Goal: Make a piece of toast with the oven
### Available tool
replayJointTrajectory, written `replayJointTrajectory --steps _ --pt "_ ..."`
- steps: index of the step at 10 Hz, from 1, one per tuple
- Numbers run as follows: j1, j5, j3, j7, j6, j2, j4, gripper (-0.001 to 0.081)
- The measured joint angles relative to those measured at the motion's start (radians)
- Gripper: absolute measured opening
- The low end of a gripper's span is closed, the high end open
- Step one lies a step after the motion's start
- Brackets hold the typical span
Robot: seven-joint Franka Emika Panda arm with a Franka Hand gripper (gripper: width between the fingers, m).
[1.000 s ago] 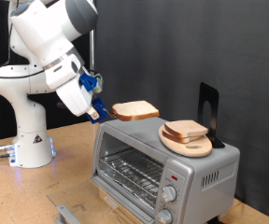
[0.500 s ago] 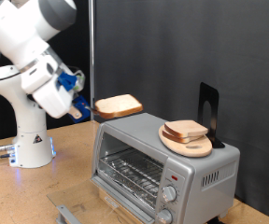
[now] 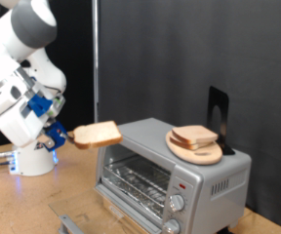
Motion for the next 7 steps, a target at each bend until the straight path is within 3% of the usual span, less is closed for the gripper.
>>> replayJointTrajectory --steps 4,7 --pt "-0.001 -0.01 -0.005 -0.03 -0.003 0.019 0.002 0.0269" --pt "-0.012 -0.083 -0.01 -0.03 0.017 0.033 0.002 0.0269"
